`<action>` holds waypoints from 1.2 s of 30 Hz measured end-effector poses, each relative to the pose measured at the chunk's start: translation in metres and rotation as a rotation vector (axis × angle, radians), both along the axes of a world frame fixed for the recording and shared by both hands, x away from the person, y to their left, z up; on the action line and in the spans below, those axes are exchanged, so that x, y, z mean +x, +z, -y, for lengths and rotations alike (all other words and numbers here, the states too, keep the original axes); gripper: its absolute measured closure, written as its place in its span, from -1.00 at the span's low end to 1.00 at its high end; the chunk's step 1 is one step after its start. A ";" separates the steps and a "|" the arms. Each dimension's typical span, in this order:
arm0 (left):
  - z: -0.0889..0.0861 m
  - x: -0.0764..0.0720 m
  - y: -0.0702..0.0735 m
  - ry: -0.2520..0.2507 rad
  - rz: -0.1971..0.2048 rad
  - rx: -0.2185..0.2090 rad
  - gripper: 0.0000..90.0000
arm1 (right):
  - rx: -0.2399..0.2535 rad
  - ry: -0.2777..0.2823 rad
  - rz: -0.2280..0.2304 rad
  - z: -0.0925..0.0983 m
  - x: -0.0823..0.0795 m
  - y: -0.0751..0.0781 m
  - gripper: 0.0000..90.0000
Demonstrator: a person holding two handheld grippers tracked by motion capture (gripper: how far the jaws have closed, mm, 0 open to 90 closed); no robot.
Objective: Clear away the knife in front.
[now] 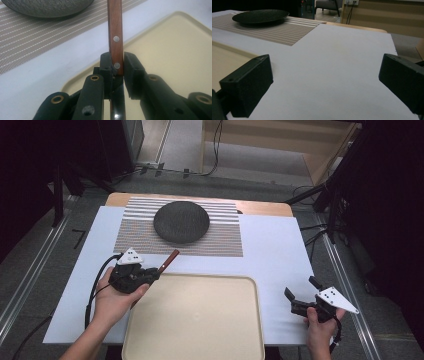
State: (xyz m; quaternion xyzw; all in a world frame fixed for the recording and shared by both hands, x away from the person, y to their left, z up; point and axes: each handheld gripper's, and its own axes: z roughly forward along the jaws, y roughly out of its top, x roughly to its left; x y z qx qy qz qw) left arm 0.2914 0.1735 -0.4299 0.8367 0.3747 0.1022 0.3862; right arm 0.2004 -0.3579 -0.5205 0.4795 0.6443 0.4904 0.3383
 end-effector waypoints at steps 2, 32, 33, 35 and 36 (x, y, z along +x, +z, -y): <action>0.000 -0.006 -0.003 -0.003 -0.004 -0.007 0.72 | -0.002 0.001 0.002 0.000 0.000 0.000 -1.00; -0.007 -0.045 -0.040 0.014 -0.055 -0.035 0.72 | -0.006 0.000 0.000 0.000 0.000 0.000 -1.00; -0.008 -0.046 -0.042 0.016 -0.058 -0.036 0.72 | -0.006 0.000 -0.001 0.000 0.000 0.000 -1.00; -0.008 -0.046 -0.043 0.017 -0.062 -0.032 0.72 | -0.007 0.000 0.000 0.000 0.000 0.000 -1.00; -0.008 -0.046 -0.046 0.019 -0.069 -0.029 0.72 | -0.007 0.000 0.002 0.000 0.001 0.000 -1.00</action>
